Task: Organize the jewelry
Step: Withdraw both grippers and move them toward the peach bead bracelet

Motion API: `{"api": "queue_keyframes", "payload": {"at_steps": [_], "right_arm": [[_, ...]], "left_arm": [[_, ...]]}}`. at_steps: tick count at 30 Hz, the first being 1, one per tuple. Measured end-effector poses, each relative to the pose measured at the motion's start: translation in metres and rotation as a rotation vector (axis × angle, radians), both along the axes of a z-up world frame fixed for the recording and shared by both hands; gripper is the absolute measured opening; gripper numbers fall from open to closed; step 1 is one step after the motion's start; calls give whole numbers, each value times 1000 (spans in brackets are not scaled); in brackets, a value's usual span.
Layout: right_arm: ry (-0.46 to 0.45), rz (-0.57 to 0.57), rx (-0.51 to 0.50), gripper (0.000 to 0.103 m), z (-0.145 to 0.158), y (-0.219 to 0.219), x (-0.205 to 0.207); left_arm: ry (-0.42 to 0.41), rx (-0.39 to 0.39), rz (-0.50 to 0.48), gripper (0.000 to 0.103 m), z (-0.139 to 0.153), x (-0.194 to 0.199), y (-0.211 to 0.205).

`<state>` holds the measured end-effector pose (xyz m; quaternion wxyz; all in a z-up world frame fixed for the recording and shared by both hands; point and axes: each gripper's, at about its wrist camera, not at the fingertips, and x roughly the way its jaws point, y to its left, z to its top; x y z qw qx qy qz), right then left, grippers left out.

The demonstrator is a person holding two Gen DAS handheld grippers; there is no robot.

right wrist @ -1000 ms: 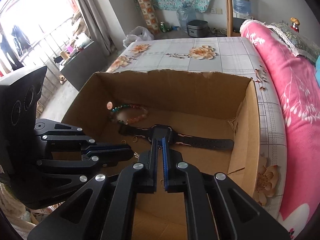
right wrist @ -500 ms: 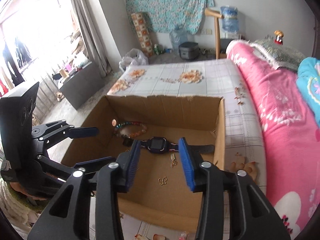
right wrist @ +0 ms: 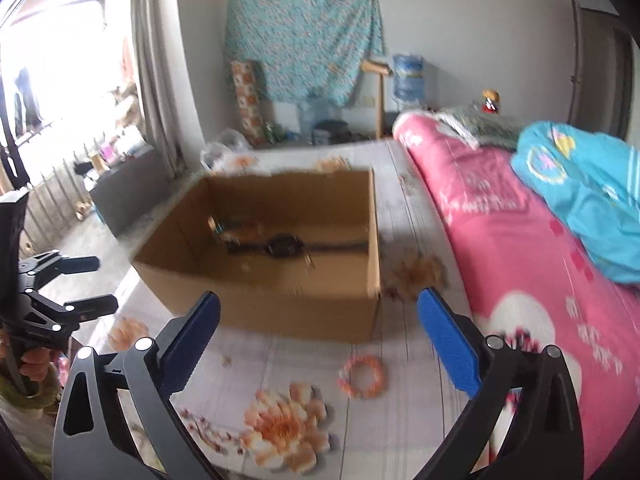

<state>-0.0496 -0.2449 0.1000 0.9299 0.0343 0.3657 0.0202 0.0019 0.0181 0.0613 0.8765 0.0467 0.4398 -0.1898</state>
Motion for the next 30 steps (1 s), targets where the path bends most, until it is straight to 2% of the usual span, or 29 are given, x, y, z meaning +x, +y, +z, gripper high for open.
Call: {"api": "queue_keyframes", "payload": {"at_steps": [1,4,6,8,10,14,19,30], "right_arm": [[44,-15,0,96,-15,1,-1],[169,-77,4,96,-55,1,2],[243,-121,2,96,-79,-1,6],[294,-147,10,96,-94,-2,10],[326,-161,-11,96,-107,-1,13],[358,-176,-60,96,-121,2,21],[385,-169,-80,96,-132,3,27],[379,-174,-86,96,-135,5,30]], "left_arm": [[28,5,9,94,-11,-1,0],[97,105,66,94,-58,6,-7],[147,127,81,94,-78,12,-13],[178,115,99,94,-88,16,-17],[170,116,115,94,-91,18,-23],[189,137,176,94,-102,24,-31],[149,120,242,95,-101,20,-34],[140,116,287,95,-102,17,-39]]}}
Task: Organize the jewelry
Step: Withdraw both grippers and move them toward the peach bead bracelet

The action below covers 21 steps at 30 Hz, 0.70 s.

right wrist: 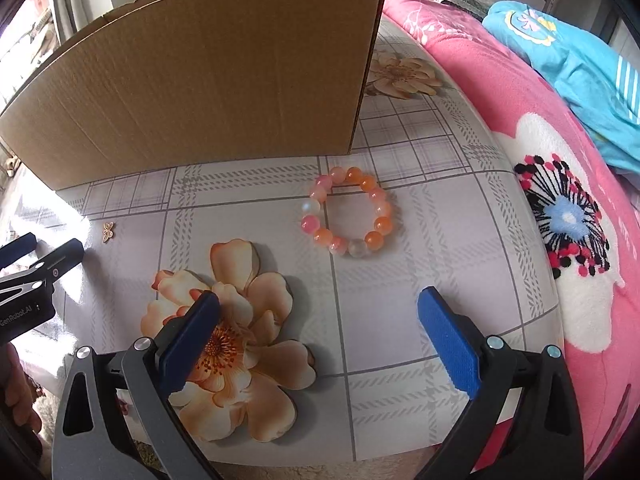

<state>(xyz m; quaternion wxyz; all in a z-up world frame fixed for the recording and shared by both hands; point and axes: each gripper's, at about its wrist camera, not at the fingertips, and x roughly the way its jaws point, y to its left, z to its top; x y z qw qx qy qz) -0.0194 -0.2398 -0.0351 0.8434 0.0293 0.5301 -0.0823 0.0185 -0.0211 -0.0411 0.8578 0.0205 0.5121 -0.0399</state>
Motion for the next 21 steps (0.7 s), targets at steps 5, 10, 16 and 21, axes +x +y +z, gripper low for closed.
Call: {"api": "queue_keyframes", "payload": {"at_steps": [5,10,16,21], "right_arm": [[14,3,29,97,-1,-3,1],[37,13,41,97,-1,-8,6],[41,15,42,97,-2,-10,9],[51,13,50,97,-2,-11,11]], "left_arm": [[-1,1,-1,95,0,-1,1],[-1,0,0,95,0,-1,0],[0,1,0,95,0,-1,0],[16,2,-9,95,0,0,-2]]}}
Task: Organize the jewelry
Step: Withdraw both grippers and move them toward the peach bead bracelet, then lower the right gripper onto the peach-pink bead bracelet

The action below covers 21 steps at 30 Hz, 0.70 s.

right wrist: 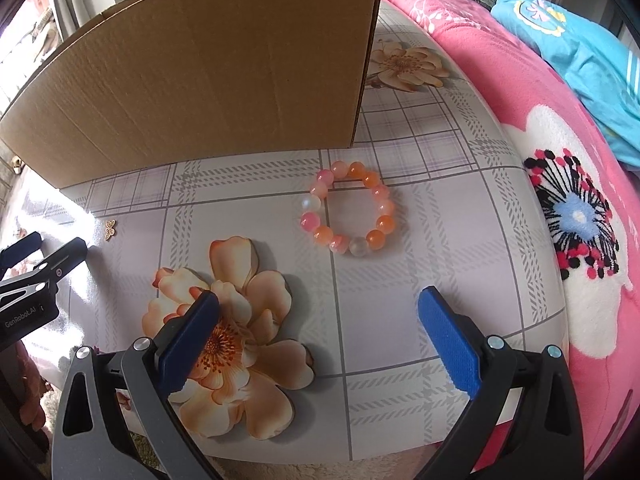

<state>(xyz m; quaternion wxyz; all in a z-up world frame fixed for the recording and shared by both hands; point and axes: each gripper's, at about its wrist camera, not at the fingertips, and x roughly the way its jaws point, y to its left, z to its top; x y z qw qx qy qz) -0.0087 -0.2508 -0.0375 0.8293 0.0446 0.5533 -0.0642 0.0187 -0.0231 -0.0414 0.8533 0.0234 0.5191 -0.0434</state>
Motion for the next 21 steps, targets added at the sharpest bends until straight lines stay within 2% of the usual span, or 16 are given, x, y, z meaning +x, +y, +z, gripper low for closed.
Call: {"api": "queue_keyframes", "payload": {"at_steps": [13,14,18,21], "right_arm": [[-50,39,13,97,5,-6,-8],[-60,36,26,97,9,-8,-9],[-203,55,98,96,34,-14,-12],[-226,101,124,87,39,-11,-5]], "left_arm": [[10,-1,-3,95,1,5,1],[10,0,-4,95,1,5,1],[1,0,-10,95,1,6,1],[-5,0,-18,95,2,5,1]]}}
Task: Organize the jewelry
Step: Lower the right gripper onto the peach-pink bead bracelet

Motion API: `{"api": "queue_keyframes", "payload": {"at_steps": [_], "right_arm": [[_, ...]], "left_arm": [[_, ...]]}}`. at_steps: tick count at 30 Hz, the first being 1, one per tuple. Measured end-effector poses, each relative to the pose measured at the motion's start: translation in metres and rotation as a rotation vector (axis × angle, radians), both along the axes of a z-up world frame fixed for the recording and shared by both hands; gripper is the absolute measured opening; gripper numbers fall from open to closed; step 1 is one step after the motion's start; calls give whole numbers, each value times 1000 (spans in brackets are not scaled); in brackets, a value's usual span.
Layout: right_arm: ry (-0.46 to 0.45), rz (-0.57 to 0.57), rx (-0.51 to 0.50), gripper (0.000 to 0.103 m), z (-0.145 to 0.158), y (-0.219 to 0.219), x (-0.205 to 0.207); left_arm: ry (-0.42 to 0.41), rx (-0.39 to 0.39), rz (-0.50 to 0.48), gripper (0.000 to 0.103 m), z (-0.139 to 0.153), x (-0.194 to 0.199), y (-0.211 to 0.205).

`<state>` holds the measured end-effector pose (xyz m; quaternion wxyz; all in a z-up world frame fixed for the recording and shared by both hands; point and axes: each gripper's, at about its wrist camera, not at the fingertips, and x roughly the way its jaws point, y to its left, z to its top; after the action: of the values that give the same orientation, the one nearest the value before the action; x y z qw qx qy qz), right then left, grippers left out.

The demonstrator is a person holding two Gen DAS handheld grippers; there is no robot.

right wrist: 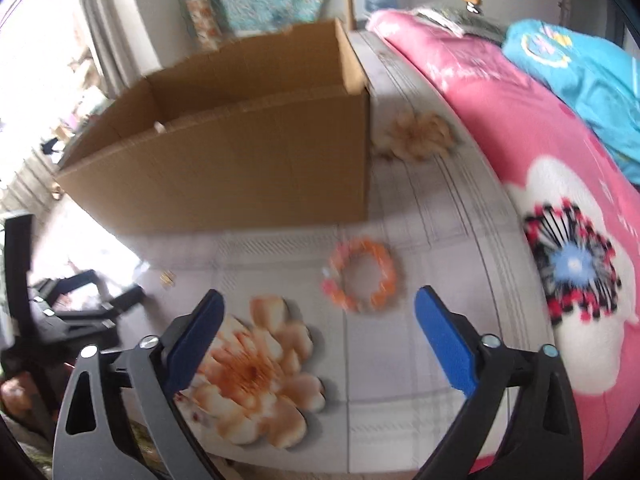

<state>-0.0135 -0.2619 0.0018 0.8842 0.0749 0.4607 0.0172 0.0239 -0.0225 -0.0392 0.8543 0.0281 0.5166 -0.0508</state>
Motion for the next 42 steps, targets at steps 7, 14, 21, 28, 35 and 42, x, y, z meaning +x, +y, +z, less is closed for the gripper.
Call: {"api": "queue_keyframes", "payload": {"at_steps": [7,14,21,28,35,42], "right_arm": [[92,-2,13,42,-23,3,26],[120,-36,6,22,-32,-3,28],[134,-16,70,11,-34,10,18],[137,47,116,11,-36,50,-2],[108,62,29,12,-35,65,-5],[96,63,50,16,-36,76,-5]], "left_arm": [[-7,-1,-24,95,0,-4,0],[-17,-3,-31,95,-2,-7,2],[-21,-4,-32,95,-2,-10,2],[-22,-3,-32,95,-3,-10,2],[-20,-3,-34,96,-3,-11,2],[-21,-2,-29,96,-3,-12,2]]}}
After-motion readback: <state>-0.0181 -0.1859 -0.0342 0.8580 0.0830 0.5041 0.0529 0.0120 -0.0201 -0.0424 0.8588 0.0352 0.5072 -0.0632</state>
